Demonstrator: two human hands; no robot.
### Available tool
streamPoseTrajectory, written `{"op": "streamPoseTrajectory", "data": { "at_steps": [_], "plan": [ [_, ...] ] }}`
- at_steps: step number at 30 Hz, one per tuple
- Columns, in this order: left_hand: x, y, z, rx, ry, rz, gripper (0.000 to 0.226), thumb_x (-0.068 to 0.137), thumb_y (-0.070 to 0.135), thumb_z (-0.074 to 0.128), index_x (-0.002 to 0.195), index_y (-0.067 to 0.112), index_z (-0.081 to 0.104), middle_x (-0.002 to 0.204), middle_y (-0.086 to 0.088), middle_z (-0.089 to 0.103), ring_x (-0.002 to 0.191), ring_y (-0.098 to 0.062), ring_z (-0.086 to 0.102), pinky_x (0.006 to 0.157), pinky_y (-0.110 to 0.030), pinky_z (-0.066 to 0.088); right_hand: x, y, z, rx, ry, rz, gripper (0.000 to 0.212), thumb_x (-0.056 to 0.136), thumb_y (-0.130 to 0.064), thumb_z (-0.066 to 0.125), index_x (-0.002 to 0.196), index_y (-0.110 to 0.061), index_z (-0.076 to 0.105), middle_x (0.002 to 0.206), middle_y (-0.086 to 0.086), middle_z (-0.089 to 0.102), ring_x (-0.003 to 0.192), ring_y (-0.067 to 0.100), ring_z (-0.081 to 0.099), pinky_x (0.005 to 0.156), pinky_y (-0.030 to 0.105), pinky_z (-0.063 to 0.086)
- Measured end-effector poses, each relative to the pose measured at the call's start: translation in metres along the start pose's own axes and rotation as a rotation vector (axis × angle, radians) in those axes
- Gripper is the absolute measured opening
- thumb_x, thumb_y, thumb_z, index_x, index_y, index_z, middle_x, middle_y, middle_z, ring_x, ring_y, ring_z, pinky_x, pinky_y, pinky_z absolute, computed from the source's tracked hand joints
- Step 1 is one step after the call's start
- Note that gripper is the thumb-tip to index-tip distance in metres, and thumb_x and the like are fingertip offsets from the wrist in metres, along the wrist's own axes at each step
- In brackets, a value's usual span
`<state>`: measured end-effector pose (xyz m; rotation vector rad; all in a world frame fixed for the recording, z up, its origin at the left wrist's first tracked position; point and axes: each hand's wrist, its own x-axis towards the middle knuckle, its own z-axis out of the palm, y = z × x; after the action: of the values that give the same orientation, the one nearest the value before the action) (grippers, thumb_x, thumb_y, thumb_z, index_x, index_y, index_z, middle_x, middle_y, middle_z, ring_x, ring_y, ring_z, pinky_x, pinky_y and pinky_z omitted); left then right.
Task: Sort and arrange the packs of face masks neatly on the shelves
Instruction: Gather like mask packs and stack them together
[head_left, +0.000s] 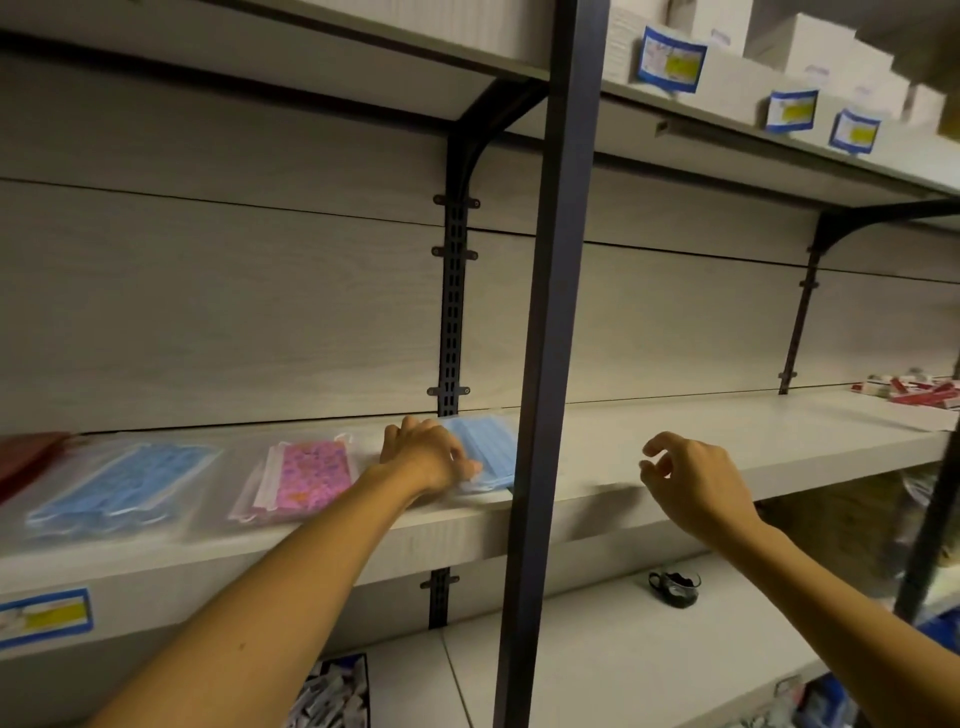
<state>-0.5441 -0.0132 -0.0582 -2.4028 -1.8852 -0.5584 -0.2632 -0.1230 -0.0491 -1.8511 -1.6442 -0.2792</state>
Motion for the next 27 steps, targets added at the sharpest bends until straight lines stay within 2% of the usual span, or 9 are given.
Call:
{"op": "streamPoseTrajectory", "data": {
  "at_steps": [5,13,16,27],
  "plan": [
    [0.000,0.007,0.000,-0.014,0.014,0.004,0.050,0.078,0.066,0.054,0.108,0.027,0.064,0.115,0.004,0.055,0.105,-0.018,0.041,0.087,-0.033,0.033,0.000,-0.005,-0.002,0.004,0.004,0.005,0.024,0.092,-0.026,0.058,0.113,-0.016,0.063,0.093,0.004,0.069,0.085,0.022,0.063,0.078,0.041,0.055],
    [-0.027,-0.009,-0.038,-0.096,0.128,0.038,0.027,0.087,0.053,0.056,0.100,0.035,0.070,0.118,0.002,0.061,0.112,-0.021,0.047,0.091,-0.033,0.036,-0.008,-0.019,-0.010,-0.009,0.009,0.005,0.024,0.092,-0.027,0.058,0.113,-0.015,0.062,0.093,0.004,0.070,0.085,0.022,0.063,0.078,0.040,0.055],
    [-0.042,-0.019,-0.049,-0.113,0.170,0.039,0.028,0.087,0.050,0.059,0.106,0.033,0.068,0.122,0.000,0.061,0.117,-0.023,0.047,0.093,-0.034,0.033,-0.016,-0.030,-0.014,0.001,0.017,-0.003,0.025,0.092,-0.027,0.059,0.113,-0.014,0.063,0.093,0.004,0.070,0.085,0.023,0.063,0.077,0.042,0.056],
    [-0.093,-0.018,-0.059,-0.106,0.223,0.213,0.030,0.087,0.049,0.059,0.107,0.030,0.069,0.121,0.003,0.062,0.115,-0.019,0.045,0.094,-0.034,0.034,-0.070,-0.054,-0.023,0.032,0.038,0.008,0.026,0.094,-0.027,0.057,0.116,-0.014,0.061,0.097,0.005,0.070,0.088,0.022,0.064,0.078,0.043,0.057]
  ]
}}
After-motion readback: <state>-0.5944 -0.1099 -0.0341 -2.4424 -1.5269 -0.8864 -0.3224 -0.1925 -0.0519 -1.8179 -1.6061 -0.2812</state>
